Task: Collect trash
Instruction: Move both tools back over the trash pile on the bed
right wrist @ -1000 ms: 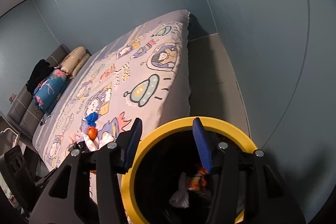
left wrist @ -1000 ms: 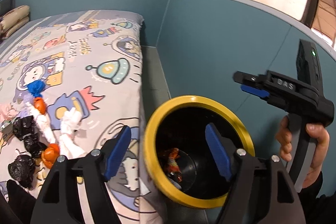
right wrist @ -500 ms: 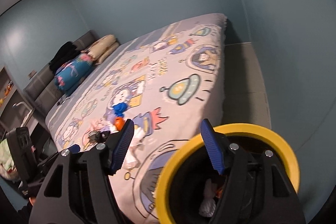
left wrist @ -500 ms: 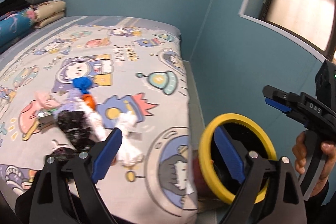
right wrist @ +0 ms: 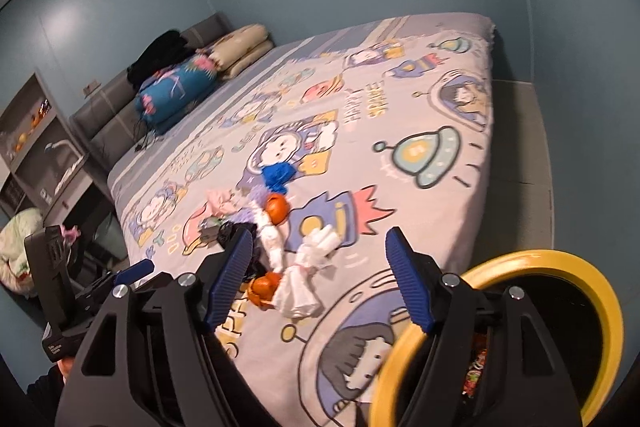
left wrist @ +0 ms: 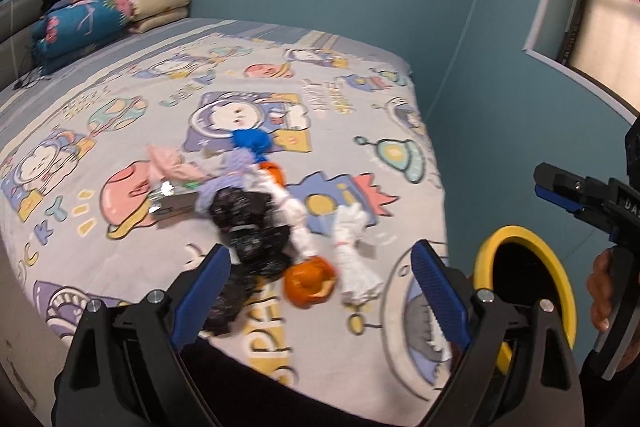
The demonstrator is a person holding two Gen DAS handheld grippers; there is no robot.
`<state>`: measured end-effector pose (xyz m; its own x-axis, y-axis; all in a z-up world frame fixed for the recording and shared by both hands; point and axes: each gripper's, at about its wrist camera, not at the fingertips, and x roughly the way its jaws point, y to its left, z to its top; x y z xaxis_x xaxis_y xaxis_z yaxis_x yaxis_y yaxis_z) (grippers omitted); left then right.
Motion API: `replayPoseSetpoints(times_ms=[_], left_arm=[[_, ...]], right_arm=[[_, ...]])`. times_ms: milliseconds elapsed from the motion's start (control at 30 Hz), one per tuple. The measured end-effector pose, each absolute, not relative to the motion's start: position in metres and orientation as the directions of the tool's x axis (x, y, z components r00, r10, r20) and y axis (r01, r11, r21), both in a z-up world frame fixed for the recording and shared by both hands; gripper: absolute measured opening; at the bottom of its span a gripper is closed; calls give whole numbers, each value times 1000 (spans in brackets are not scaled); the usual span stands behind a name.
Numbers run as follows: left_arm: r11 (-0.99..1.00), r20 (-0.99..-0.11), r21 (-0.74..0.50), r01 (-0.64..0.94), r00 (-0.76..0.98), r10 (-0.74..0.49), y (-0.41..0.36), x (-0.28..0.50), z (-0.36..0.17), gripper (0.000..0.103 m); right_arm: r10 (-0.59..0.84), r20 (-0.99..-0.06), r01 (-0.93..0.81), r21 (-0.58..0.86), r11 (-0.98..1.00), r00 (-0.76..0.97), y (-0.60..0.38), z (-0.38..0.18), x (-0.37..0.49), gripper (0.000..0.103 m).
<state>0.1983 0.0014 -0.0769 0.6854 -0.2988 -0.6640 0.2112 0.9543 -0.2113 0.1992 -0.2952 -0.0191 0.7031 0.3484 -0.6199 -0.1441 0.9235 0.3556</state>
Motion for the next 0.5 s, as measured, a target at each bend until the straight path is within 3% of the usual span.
replayPoseSetpoints(times_ms=[500], left_arm=[[971, -731, -222, 85, 645, -223, 58, 216, -126, 88]], right_arm=[[351, -748, -171, 310, 935, 563, -225, -75, 253, 66]])
